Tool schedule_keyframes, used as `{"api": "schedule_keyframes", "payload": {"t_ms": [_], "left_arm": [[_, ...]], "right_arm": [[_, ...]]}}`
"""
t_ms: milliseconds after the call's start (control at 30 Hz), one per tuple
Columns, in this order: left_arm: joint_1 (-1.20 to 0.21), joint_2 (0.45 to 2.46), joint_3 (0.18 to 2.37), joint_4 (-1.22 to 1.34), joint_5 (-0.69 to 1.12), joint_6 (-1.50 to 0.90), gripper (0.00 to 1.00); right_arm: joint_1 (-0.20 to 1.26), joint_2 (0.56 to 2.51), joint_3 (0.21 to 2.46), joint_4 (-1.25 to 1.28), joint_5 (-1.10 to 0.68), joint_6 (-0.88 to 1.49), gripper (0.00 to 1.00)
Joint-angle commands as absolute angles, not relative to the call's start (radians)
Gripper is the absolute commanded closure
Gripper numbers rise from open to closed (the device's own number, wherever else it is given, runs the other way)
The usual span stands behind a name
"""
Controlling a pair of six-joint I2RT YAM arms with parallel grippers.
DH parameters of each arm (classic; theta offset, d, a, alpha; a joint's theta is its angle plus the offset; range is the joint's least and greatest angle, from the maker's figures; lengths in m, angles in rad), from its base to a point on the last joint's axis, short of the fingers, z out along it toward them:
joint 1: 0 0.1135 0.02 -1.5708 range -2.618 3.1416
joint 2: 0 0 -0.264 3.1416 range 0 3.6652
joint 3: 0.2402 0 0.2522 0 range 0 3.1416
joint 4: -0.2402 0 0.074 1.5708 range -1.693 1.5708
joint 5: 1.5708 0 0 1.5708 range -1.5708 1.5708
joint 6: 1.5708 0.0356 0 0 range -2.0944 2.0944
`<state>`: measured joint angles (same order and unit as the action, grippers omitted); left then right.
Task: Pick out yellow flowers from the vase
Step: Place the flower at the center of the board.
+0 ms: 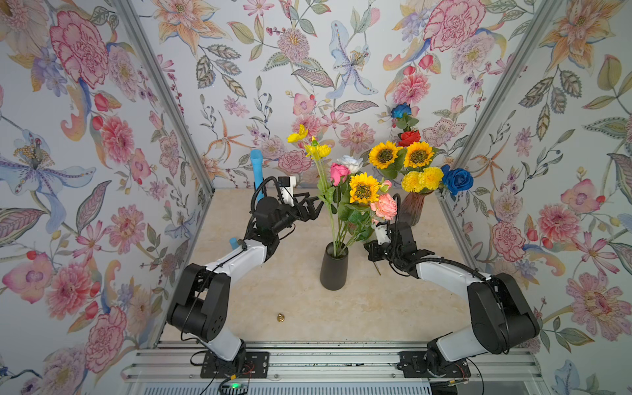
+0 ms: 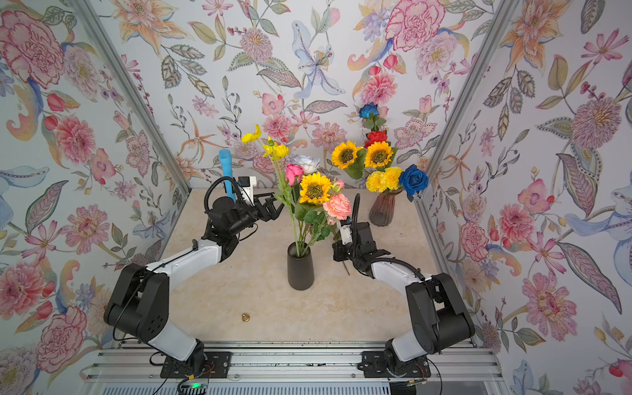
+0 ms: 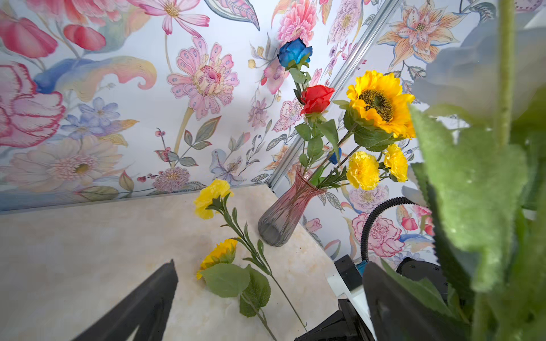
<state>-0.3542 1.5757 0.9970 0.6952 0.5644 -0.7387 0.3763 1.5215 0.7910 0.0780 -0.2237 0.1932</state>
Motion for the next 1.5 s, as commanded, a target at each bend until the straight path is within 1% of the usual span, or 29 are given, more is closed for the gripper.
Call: {"api": "schedule_keyframes", "payload": {"t_ms": [0,100,300,600,800,967,1033,1133,1167,1233,1333,1467], "left_arm": [[-0.340,1.486,0.933,0.625,0.525,-0.657,0.00],[-0.338,1.423,0.883,0.600,0.509,-0.630,0.00],[-0.340,1.320,0.792,0.608,0.525,-0.607,0.00],[-0.351,1.228,0.724,0.590,0.538,-0.547,0.00],[-0.390,1.213,0.724,0.577,0.531,-0.491,0.00],[-0.432,1.223,0.735,0.571,0.532,-0.417,0.00],[-0.434,1.217,0.732,0.569,0.528,-0.405,0.00],[-0.435,1.210,0.726,0.579,0.543,-0.394,0.00],[-0.436,1.211,0.724,0.585,0.555,-0.394,0.00],[-0.441,1.216,0.723,0.600,0.578,-0.391,0.00],[-0.452,1.220,0.723,0.612,0.606,-0.380,0.00],[-0.463,1.223,0.725,0.617,0.632,-0.376,0.01]], "right_arm": [[0.375,1.576,0.837,-0.026,-0.122,0.173,1.00],[0.374,1.615,0.862,-0.078,-0.066,0.170,1.00],[0.378,1.665,0.886,-0.124,-0.016,0.173,1.00],[0.393,1.713,0.918,-0.163,-0.004,0.170,1.00],[0.408,1.732,0.934,-0.183,0.021,0.164,0.93],[0.414,1.723,0.933,-0.186,0.025,0.157,0.78],[0.417,1.710,0.930,-0.186,0.033,0.158,0.62],[0.417,1.697,0.925,-0.179,0.032,0.156,0.58],[0.419,1.693,0.923,-0.176,0.028,0.156,0.49],[0.419,1.687,0.920,-0.171,0.020,0.156,0.41],[0.420,1.667,0.912,-0.166,0.021,0.158,0.26],[0.419,1.611,0.886,-0.146,0.037,0.160,0.11]]}}
